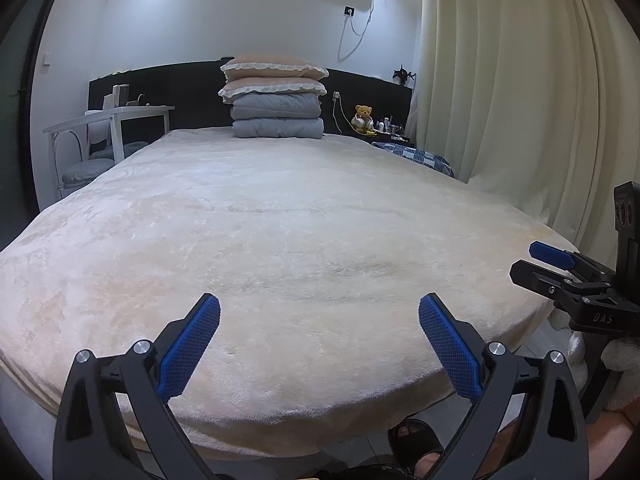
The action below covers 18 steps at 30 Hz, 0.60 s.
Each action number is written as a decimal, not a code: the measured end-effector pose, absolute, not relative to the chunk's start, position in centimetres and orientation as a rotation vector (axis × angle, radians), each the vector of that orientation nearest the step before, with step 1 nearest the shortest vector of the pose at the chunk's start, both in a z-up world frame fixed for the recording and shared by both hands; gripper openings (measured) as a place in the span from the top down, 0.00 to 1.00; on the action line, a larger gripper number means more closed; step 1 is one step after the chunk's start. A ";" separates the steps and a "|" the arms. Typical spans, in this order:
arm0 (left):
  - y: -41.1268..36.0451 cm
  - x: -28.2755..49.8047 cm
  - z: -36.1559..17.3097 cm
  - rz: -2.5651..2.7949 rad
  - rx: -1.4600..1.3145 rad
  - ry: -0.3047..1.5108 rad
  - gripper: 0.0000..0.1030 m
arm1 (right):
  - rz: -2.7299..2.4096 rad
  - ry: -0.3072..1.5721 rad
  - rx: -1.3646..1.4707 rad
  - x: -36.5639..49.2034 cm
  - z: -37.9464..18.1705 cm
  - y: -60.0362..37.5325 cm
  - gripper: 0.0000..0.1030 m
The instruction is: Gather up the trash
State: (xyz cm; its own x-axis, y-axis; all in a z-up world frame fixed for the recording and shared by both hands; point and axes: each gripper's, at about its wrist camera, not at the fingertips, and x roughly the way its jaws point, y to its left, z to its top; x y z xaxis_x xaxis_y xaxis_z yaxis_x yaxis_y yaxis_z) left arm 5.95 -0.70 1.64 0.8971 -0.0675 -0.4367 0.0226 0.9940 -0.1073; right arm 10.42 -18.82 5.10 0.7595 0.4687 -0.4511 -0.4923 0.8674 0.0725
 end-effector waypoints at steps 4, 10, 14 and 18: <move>-0.6 5.9 1.7 -0.046 -0.099 0.452 0.06 | 0.517 0.477 -0.044 10.4 4.9 -18.7 0.04; -0.5 6.0 1.6 -0.039 -0.095 0.454 0.06 | 0.506 0.482 -0.042 10.4 4.8 -18.5 0.04; -0.2 6.0 1.6 -0.038 -0.101 0.450 0.06 | 0.499 0.480 -0.039 10.3 4.7 -18.5 0.04; -0.2 6.0 1.6 -0.039 -0.095 0.449 0.06 | 0.497 0.481 -0.042 10.2 4.7 -18.4 0.04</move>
State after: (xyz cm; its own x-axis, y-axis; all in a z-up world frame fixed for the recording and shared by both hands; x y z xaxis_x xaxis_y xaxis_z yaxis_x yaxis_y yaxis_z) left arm 6.04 -0.25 1.56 0.9004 -0.0586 -0.4312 0.0168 0.9948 -0.1003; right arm 10.17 -18.42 4.71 0.7702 0.4483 -0.4537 -0.4678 0.8806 0.0758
